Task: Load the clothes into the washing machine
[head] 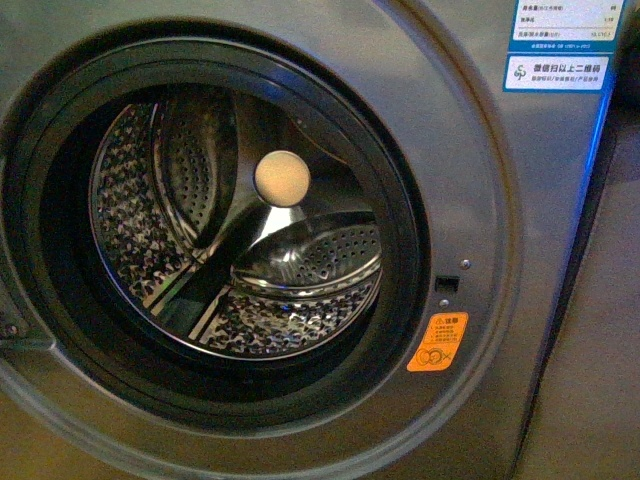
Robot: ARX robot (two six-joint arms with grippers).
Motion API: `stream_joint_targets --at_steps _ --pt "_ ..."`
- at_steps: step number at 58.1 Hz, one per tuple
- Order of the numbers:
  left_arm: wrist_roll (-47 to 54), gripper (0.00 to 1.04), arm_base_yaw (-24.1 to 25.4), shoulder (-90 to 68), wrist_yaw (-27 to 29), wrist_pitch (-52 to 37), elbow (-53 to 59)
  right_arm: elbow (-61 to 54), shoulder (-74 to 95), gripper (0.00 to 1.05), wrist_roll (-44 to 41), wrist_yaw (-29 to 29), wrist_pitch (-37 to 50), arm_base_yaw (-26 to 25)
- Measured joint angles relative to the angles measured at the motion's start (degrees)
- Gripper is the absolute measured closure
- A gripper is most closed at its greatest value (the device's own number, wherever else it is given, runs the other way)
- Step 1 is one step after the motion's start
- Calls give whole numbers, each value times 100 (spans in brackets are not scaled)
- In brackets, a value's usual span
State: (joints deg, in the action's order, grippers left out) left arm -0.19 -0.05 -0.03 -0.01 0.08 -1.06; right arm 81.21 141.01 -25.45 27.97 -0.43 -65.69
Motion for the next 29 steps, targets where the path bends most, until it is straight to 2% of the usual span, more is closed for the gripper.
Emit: stream_joint_targets --at_steps 12,29 --pt "0 7 0 -2 0 0 0 212 973 7 -87 -422 334 341" --pt "0 7 0 -2 0 0 0 483 2052 7 -208 -870 859 457"
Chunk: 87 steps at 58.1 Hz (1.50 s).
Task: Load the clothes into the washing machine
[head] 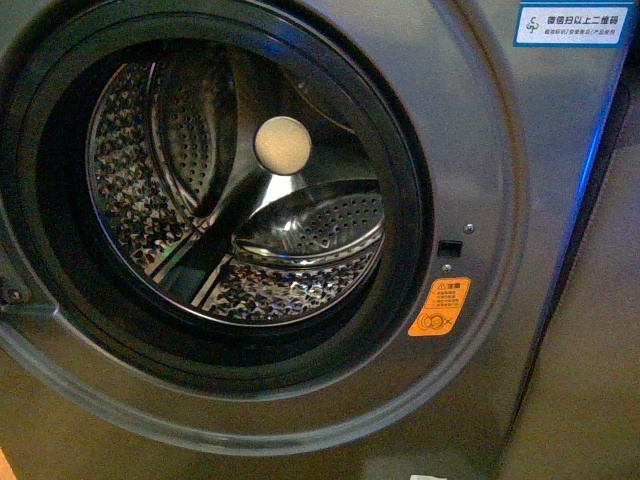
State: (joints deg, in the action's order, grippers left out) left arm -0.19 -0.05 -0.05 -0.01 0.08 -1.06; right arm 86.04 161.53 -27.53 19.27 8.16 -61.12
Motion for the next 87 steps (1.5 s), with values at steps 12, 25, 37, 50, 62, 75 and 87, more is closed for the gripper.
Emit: stream_joint_targets --at_steps 12,25,37,50,62,75,87 --pt "0 7 0 0 0 0 0 92 439 7 -7 -2 352 33" --pt "0 7 0 0 0 0 0 175 715 7 125 -17 643 52" --pt "0 7 0 0 0 0 0 352 898 7 166 -164 680 52" --pt "0 7 0 0 0 0 0 240 1021 7 -262 -382 905 61" --pt "0 7 0 0 0 0 0 125 1034 17 -341 -367 1086 59" --pt "0 7 0 2 0 0 0 52 1008 46 -271 -372 1469 17" --pt "0 7 0 0 0 0 0 -205 809 70 17 -376 1893 -4"
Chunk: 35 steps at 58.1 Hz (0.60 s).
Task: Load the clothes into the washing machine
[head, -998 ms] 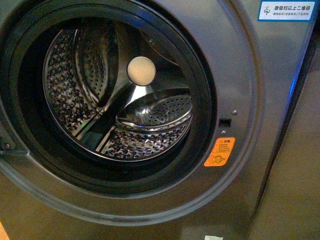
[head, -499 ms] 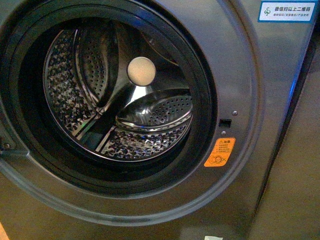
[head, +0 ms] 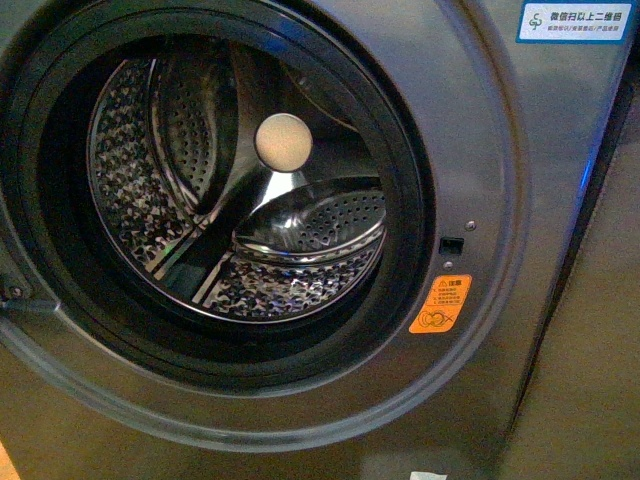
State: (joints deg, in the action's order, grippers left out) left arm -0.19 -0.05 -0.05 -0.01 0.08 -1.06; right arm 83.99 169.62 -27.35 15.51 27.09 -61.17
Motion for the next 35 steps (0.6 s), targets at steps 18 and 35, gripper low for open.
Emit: stream_joint_targets --at_steps 18,35 --pt "0 7 0 0 0 0 0 -680 -1244 88 807 400 544 -214" --pt "0 7 0 0 0 0 0 -1794 -3156 88 1410 1453 1095 -470"
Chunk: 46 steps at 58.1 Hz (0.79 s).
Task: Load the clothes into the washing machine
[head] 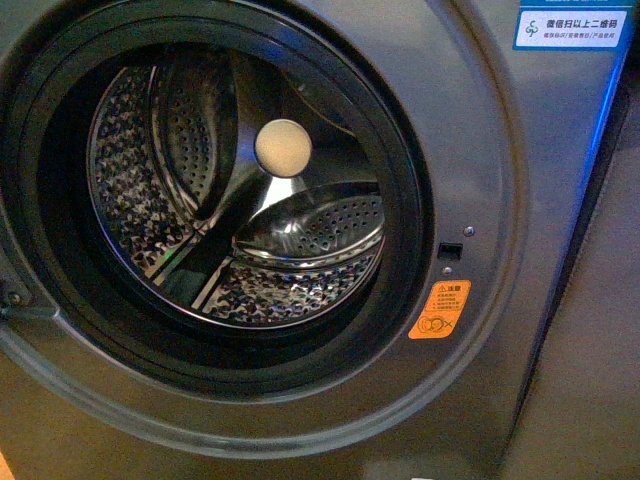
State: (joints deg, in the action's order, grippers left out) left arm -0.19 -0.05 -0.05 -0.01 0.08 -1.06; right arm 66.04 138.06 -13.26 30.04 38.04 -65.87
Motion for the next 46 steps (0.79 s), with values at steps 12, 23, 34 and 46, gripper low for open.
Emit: stream_joint_targets --at_steps 12,23,34,46 --pt "0 7 0 0 0 0 0 -717 -1648 88 586 752 404 -101" --pt "0 7 0 0 0 0 0 -901 -3143 88 1322 1217 728 -125" --pt "0 7 0 0 0 0 0 -752 -4474 88 2232 1519 922 -42" --pt "0 7 0 2 0 0 0 -435 -5711 88 3167 1843 798 422"
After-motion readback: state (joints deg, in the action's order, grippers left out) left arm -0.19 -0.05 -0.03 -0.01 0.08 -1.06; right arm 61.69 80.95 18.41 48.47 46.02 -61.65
